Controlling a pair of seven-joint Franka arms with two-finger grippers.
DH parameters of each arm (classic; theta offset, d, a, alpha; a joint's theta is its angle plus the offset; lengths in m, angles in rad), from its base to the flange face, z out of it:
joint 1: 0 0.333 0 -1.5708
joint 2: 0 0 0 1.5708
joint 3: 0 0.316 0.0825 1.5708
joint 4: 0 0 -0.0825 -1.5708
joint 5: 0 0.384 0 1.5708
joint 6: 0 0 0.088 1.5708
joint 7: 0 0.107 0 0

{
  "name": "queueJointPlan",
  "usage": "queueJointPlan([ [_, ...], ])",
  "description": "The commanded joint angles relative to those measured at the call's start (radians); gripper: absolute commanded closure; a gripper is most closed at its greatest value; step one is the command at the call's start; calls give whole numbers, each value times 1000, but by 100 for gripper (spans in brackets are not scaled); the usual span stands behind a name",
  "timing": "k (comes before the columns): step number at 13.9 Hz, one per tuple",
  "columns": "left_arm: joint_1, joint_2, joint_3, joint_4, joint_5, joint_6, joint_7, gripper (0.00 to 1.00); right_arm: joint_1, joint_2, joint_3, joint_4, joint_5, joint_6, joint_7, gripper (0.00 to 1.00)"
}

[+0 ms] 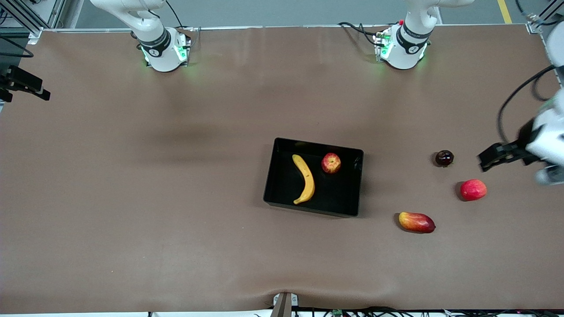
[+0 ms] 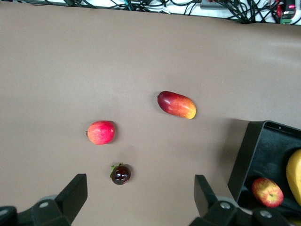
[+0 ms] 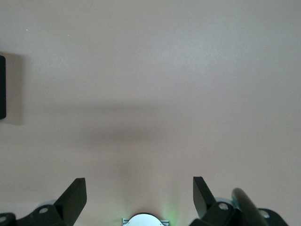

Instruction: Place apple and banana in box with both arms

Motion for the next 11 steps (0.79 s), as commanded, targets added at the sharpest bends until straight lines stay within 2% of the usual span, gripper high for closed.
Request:
queueJointPlan([
  [1,38,-42,-13,-35,-39,-23,75,0,-15,-27,10,-22,16,6,-11,0],
  [5,39,-105,-13,-47,-41,-98,82,0,-15,-26,10,-22,17,6,-11,0],
  [9,36,-240,-10,-183,-41,-112,98,0,-15,-26,10,-22,17,6,-11,0],
  [11,36,-283,-16,-222,-39,-138,98,0,-15,-26,10,-22,17,6,-11,0],
])
